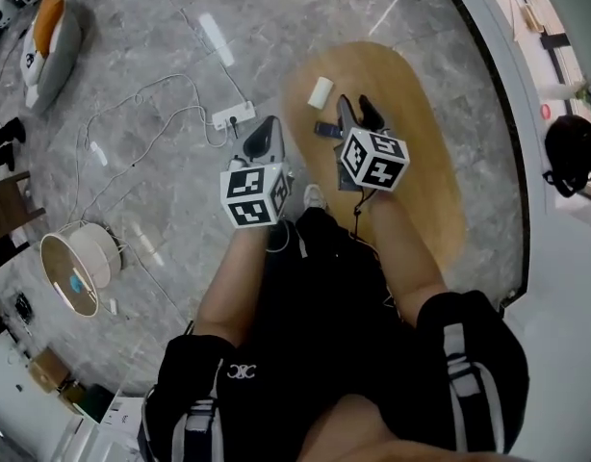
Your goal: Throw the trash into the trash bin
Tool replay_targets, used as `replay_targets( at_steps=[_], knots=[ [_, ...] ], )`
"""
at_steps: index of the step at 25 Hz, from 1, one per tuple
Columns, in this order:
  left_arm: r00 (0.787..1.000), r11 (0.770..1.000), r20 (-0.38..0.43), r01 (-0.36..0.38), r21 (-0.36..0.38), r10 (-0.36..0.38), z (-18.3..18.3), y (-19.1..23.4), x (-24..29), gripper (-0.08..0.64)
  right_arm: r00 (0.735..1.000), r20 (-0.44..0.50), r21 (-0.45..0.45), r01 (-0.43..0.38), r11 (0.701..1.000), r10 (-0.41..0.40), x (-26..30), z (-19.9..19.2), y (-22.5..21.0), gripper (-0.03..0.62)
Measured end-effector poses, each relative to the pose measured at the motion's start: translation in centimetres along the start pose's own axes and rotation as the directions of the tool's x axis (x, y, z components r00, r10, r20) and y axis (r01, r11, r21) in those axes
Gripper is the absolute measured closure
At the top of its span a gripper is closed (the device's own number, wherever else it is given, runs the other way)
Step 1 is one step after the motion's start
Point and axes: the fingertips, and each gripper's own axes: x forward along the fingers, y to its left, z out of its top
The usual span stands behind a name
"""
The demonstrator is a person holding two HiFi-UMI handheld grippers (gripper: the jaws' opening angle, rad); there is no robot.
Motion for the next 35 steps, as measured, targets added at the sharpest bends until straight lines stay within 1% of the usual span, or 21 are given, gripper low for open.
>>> replay_targets(
  at_steps=[5, 8, 11, 16, 19, 21, 24, 28, 30, 32, 35],
  knots=[
    [0.999, 1.0, -0.044, -0.011, -0.008, 0.011, -2.8, 1.4, 3.0, 0.549, 0.992, -0.117, 0.038, 0.045, 0.998, -0.04, 5.3, -5.3, -2.3, 0.446],
    [0.998, 1.0, -0.06, -0.026, -0.012, 0.025, -4.4, 2.6, 4.2, 0.549, 0.982, -0.18, 0.051, 0.064, 0.997, -0.054, 8.6, -8.4, -3.3, 0.441],
    [0.995, 0.999, -0.093, -0.048, -0.023, 0.046, -6.7, 4.2, 5.2, 0.549, 0.969, -0.24, 0.061, 0.08, 0.995, -0.064, 11.9, -11.6, -4.2, 0.437],
    [0.988, 0.997, -0.145, -0.064, -0.044, 0.057, -11.3, 7.0, 7.3, 0.548, 0.948, -0.308, 0.082, 0.115, 0.99, -0.084, 17.3, -16.6, -5.2, 0.427],
    [0.986, 0.997, -0.161, -0.049, -0.062, 0.038, -14.4, 8.7, 9.3, 0.549, 0.933, -0.334, 0.066, 0.161, 0.985, -0.13, 20.1, -19.3, -6.0, 0.414],
    [0.987, 0.996, -0.16, -0.037, -0.082, 0.024, -16.5, 9.7, 10.7, 0.549, 0.928, -0.337, 0.07, 0.194, 0.979, -0.159, 22.0, -20.2, -6.5, 0.402],
    [0.987, 0.994, -0.159, -0.026, -0.102, 0.009, -19.5, 10.6, 12.7, 0.548, 0.924, -0.34, 0.084, 0.217, 0.973, -0.176, 24.1, -21.0, -7.3, 0.383],
    [0.987, 0.992, -0.159, -0.012, -0.126, -0.008, -22.4, 11.7, 14.6, 0.549, 0.898, -0.386, 0.048, 0.249, 0.967, -0.212, 26.0, -23.1, -8.3, 0.371],
    [0.989, 0.991, -0.15, -0.019, -0.13, -0.001, -23.4, 12.5, 15.2, 0.548, 0.891, -0.397, 0.035, 0.254, 0.967, -0.22, 26.5, -24.0, -8.5, 0.373],
    [0.989, 0.991, -0.15, -0.026, -0.131, 0.006, -24.3, 13.1, 15.5, 0.549, 0.892, -0.393, 0.031, 0.255, 0.966, -0.222, 26.5, -24.4, -8.5, 0.382],
    [0.989, 0.989, -0.15, -0.035, -0.146, 0.012, -25.3, 13.6, 15.9, 0.549, 0.907, -0.362, 0.029, 0.24, 0.97, -0.214, 25.5, -23.7, -8.5, 0.4]
  ],
)
